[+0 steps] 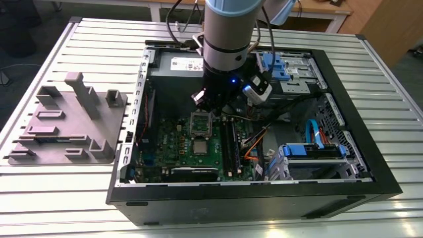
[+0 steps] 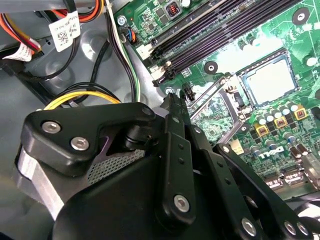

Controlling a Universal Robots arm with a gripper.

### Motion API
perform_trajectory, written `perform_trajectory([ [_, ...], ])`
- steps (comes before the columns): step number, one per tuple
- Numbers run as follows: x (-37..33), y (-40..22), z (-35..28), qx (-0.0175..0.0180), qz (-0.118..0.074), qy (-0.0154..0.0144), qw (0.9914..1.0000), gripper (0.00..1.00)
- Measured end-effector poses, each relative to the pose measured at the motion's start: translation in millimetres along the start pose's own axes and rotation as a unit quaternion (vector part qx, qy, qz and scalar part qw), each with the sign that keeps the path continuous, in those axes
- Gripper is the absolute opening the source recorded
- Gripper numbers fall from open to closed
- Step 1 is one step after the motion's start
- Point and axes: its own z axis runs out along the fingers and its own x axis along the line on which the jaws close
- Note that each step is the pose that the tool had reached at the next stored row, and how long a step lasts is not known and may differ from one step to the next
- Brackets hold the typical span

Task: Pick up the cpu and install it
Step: 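Close the cpu cover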

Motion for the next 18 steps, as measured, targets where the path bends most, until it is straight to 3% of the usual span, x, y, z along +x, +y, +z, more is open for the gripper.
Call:
perform_trajectory([
  [4,0.1,0.1,0.0,0.0000,-0.018,0.0017,0.99983,0.10],
  [9,0.1,0.1,0.1,-0.0013,-0.051,0.0039,0.99867,0.10],
  [18,0.4,0.5,-2.9,-0.0007,-0.062,0.0052,0.99805,0.10],
])
